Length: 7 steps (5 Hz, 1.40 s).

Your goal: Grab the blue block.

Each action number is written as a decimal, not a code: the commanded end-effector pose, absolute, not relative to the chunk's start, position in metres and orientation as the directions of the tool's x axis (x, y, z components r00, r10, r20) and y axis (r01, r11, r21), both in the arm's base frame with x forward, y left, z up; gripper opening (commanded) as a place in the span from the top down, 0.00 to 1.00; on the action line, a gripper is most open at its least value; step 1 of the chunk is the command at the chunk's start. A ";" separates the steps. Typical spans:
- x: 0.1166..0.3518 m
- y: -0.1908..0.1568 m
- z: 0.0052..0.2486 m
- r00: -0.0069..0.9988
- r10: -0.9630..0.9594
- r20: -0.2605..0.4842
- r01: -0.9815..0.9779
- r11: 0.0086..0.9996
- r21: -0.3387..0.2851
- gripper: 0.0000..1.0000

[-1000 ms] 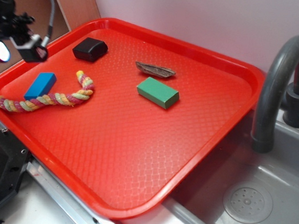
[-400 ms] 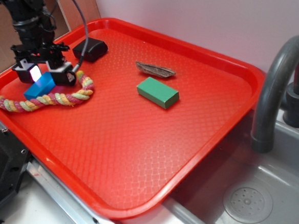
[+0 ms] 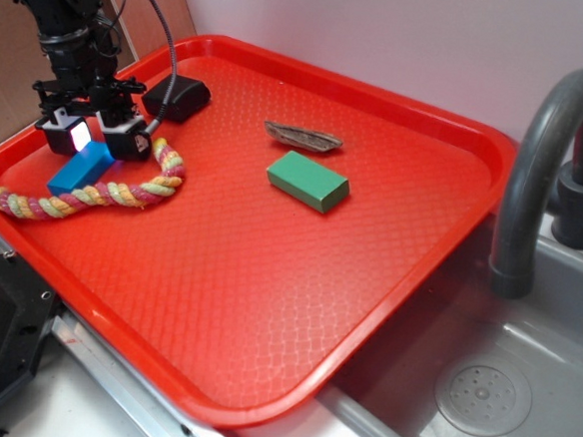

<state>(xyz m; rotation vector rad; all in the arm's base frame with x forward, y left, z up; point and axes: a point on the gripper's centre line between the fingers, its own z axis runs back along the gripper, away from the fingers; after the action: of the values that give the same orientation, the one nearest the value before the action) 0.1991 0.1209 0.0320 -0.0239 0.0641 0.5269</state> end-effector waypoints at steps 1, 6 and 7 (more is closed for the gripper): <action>0.196 0.120 0.025 0.868 0.495 -0.037 -0.495 0.869 0.019 1.00; 0.182 0.038 0.240 0.916 0.306 0.260 -0.243 0.938 -0.247 1.00; 0.170 0.002 0.285 0.944 0.229 0.239 -0.152 0.941 -0.303 1.00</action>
<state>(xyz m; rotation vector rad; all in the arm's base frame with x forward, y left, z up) 0.1839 0.0003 0.2690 -0.2852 -0.2365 0.2129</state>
